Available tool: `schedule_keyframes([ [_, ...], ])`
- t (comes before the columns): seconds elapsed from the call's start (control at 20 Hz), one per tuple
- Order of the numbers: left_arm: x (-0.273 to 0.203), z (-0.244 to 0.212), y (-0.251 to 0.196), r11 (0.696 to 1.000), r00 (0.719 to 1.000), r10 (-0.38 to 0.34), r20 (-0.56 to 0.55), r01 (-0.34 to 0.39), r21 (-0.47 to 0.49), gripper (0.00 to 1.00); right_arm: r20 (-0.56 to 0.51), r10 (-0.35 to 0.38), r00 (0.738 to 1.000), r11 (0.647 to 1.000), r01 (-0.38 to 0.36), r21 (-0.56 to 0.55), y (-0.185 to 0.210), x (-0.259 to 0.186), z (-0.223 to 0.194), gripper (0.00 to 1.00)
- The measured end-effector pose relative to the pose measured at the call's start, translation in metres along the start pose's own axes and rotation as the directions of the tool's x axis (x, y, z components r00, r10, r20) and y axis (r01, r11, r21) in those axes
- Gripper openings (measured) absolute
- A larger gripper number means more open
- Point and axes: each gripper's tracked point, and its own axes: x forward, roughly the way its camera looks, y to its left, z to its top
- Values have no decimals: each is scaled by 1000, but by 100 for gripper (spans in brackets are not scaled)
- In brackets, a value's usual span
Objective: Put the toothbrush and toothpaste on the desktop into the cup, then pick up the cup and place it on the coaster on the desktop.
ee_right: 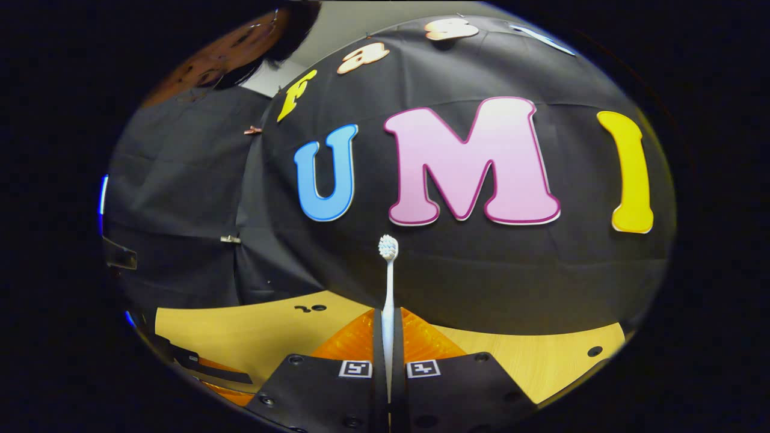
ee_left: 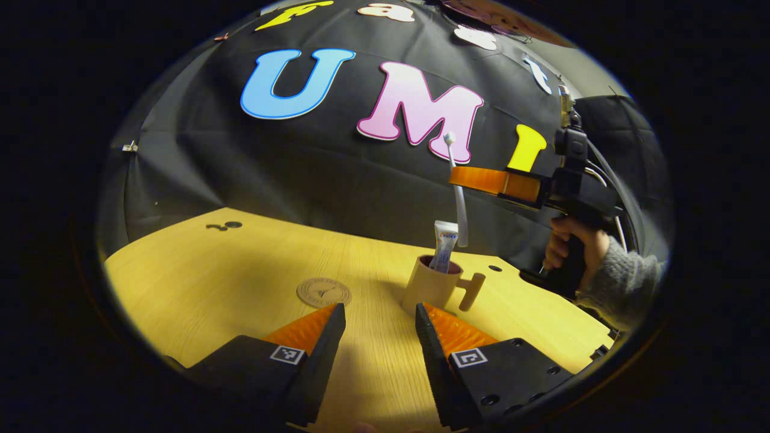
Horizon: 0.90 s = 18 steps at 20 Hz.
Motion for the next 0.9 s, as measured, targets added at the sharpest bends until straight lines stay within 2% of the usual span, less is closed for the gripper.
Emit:
schedule_keyframes([
  [0.2,-16,-20,11,999,998,42,-51,-44,-30,74,-59,34,998,998,-37,-55,9,10,-31,6],
  [0.45,-13,-25,21,997,996,72,-57,-73,-22,74,-136,13,991,983,-37,-179,-2,4,-59,6],
  [0.55,-12,-24,23,996,995,79,-57,-81,-23,74,-158,10,987,981,-40,-189,-3,3,-69,10],
  [0.85,-10,-24,23,997,995,77,-63,-78,-8,74,-226,6,974,979,-51,-197,-9,-10,-88,12],
  [0.9,-9,-23,23,997,995,75,-65,-76,-8,74,-233,2,972,979,-49,-196,-10,-13,-89,14],
])
